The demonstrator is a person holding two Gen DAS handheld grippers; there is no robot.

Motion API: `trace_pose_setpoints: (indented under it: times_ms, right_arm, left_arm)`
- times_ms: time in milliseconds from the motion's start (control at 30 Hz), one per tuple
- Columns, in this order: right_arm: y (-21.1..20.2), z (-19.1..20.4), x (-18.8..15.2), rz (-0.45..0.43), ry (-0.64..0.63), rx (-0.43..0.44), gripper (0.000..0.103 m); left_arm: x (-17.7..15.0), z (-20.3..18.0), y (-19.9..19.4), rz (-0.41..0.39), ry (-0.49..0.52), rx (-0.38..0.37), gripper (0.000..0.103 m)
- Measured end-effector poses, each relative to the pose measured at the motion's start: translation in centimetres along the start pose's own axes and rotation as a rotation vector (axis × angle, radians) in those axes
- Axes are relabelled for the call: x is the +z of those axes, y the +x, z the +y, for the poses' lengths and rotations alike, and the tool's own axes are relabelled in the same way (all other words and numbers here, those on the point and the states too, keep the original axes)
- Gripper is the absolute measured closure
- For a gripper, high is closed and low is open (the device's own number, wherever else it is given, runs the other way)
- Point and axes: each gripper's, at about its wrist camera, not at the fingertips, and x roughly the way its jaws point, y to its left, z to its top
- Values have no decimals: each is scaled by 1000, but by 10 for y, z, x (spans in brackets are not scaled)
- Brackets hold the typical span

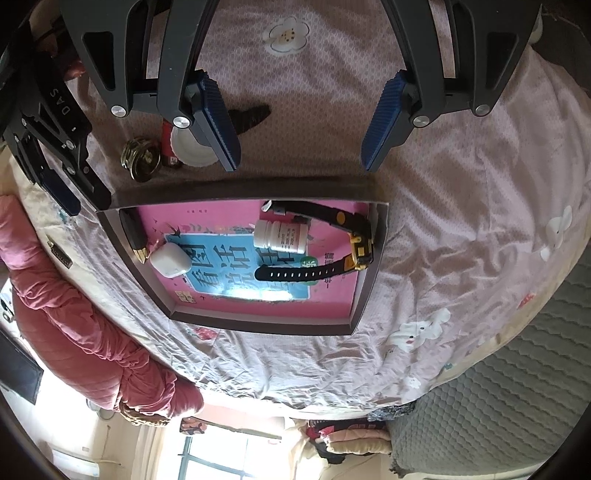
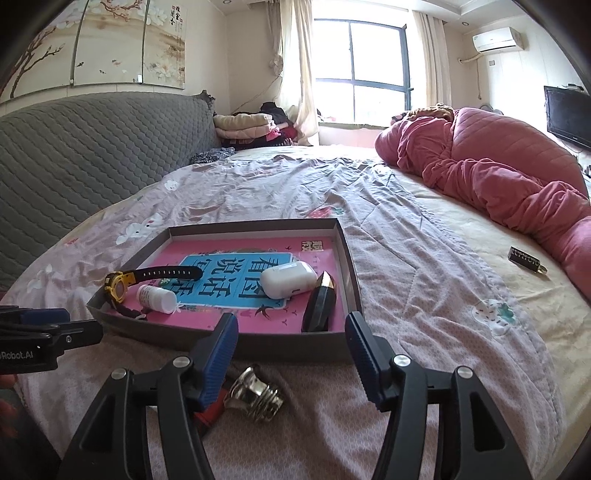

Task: Organize rigid objects
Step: 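Withdraw both tools back toward the items in front of the box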

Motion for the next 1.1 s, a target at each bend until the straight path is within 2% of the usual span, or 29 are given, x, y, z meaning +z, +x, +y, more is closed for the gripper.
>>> trace_pose_setpoints:
  times_ms: [533,1100]
  right_arm:
    - [-27,10,-15,27,-32,-3,43]
    - [-38,21,-25,51,-49,16,43]
  left_arm:
    - [-21,5,-11,-5,7,-22,34]
    - [-34,7,-17,-2,13,-42,34]
